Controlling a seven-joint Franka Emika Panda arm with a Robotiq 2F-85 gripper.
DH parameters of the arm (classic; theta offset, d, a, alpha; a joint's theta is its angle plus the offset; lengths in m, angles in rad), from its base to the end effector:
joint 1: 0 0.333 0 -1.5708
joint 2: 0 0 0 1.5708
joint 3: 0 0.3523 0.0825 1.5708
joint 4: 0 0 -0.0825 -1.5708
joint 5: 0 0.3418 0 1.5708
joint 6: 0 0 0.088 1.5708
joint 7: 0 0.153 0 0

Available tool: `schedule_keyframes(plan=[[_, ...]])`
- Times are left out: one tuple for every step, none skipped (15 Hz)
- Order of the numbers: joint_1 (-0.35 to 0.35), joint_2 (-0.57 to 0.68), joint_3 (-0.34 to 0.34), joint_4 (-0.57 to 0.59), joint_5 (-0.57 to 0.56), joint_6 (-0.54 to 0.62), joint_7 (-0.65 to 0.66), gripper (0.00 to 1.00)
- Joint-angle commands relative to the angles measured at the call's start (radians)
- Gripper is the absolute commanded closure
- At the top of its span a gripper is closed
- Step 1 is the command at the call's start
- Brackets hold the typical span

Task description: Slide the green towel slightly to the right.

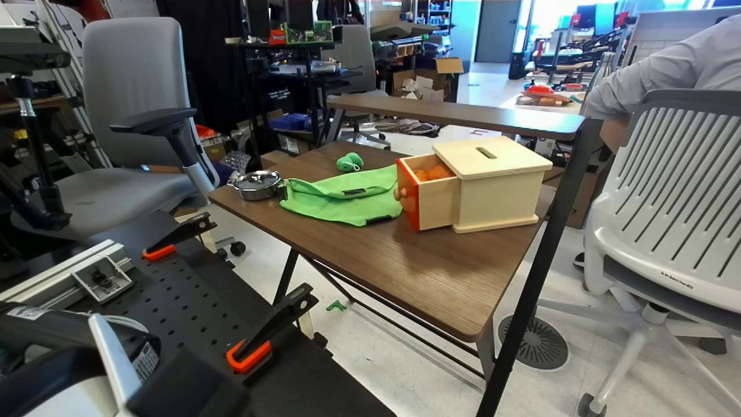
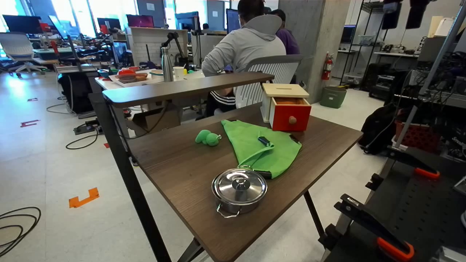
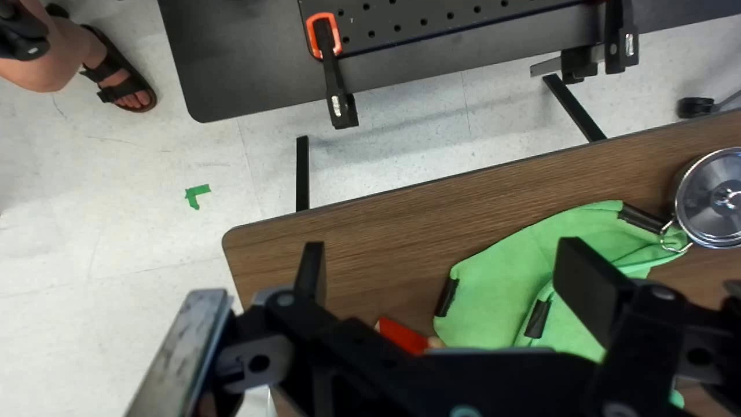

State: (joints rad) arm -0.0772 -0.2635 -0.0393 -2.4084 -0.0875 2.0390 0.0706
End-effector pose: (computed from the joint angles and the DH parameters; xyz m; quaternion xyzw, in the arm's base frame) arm 0.3876 -0.0542 0.4170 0.9956 -0.0706 -0.0536 0.0316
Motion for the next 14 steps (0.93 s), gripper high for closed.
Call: schedule_keyframes(plan=[[0.045, 0.071, 0.051, -0.002, 0.015, 0.093, 0.081, 0.0], [0.058, 0.09, 0.068, -0.004, 0.014, 0.123, 0.116, 0.0], [0.068, 0.117, 0.078, -0.003, 0.015, 0.161, 0.141, 0.0], [0.076, 0.14, 0.09, -0.004, 0.015, 0.206, 0.18, 0.0], [0.085, 0.17, 0.1, 0.001, 0.018, 0.254, 0.221, 0.0], [0.092, 0.204, 0.109, 0.013, 0.012, 0.301, 0.261, 0.0], [0.098, 0.236, 0.114, 0.023, 0.007, 0.346, 0.296, 0.0], [0.103, 0.276, 0.119, 0.034, -0.006, 0.418, 0.34, 0.0], [0.108, 0.314, 0.119, 0.048, -0.013, 0.466, 0.359, 0.0], [0.115, 0.356, 0.118, 0.069, -0.018, 0.508, 0.376, 0.0], [0.123, 0.393, 0.113, 0.084, -0.024, 0.55, 0.39, 0.0], [0.132, 0.431, 0.106, 0.102, -0.024, 0.583, 0.391, 0.0], [0.14, 0.462, 0.1, 0.118, -0.021, 0.607, 0.389, 0.0], [0.148, 0.496, 0.093, 0.137, -0.018, 0.626, 0.38, 0.0]])
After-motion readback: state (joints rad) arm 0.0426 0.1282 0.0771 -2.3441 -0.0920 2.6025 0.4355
